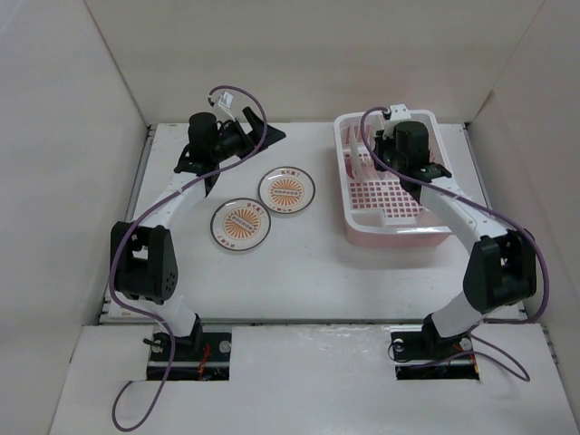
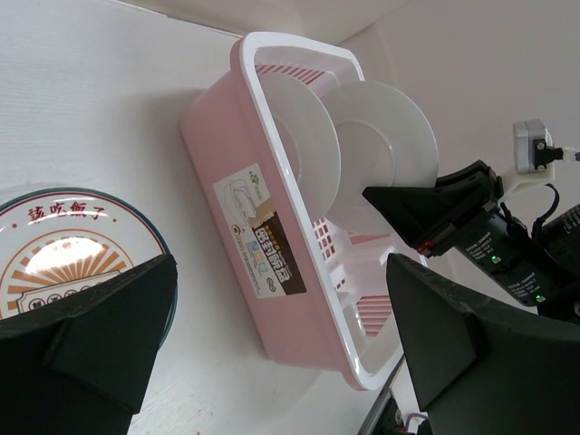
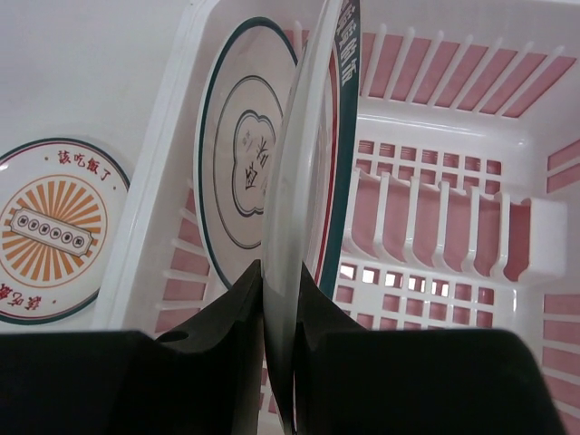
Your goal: Load the plates into the dish rack
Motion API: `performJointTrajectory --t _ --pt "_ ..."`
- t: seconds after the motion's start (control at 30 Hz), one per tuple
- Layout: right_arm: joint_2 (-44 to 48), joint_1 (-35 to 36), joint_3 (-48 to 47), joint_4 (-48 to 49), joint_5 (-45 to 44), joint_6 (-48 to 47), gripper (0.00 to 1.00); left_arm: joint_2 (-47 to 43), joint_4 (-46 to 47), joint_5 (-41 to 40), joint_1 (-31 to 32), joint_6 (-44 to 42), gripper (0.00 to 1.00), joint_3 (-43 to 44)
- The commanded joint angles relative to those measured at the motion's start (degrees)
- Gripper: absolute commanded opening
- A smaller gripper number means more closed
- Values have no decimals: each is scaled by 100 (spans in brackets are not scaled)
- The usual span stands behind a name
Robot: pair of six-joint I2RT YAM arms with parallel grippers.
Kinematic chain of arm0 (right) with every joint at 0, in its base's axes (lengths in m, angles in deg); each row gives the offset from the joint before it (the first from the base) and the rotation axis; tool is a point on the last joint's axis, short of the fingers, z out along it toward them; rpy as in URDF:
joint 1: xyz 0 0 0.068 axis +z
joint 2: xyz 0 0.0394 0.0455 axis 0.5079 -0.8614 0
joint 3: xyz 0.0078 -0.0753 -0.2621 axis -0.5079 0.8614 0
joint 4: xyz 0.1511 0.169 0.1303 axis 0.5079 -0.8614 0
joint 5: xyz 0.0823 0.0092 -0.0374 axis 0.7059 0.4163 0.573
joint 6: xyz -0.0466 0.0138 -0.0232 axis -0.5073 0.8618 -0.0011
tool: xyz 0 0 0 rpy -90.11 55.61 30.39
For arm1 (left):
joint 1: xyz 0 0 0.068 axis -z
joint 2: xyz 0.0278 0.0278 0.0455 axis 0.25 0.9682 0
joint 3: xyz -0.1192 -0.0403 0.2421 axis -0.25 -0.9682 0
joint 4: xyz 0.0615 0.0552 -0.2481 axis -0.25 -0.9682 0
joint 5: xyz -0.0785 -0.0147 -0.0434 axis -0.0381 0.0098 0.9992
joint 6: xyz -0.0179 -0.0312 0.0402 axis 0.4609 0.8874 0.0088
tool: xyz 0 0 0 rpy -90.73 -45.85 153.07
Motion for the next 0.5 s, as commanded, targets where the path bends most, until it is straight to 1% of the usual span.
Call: performJointTrajectory --t 0.0,0.37,0.47 --pt "-35 51 -109 608 -68 114 0 -116 213 57 23 2 100 174" --pt "-255 103 -109 723 -182 219 0 -116 160 57 23 -51 100 174" --pt "-255 103 -56 723 -331 219 0 -168 160 110 23 -51 100 226"
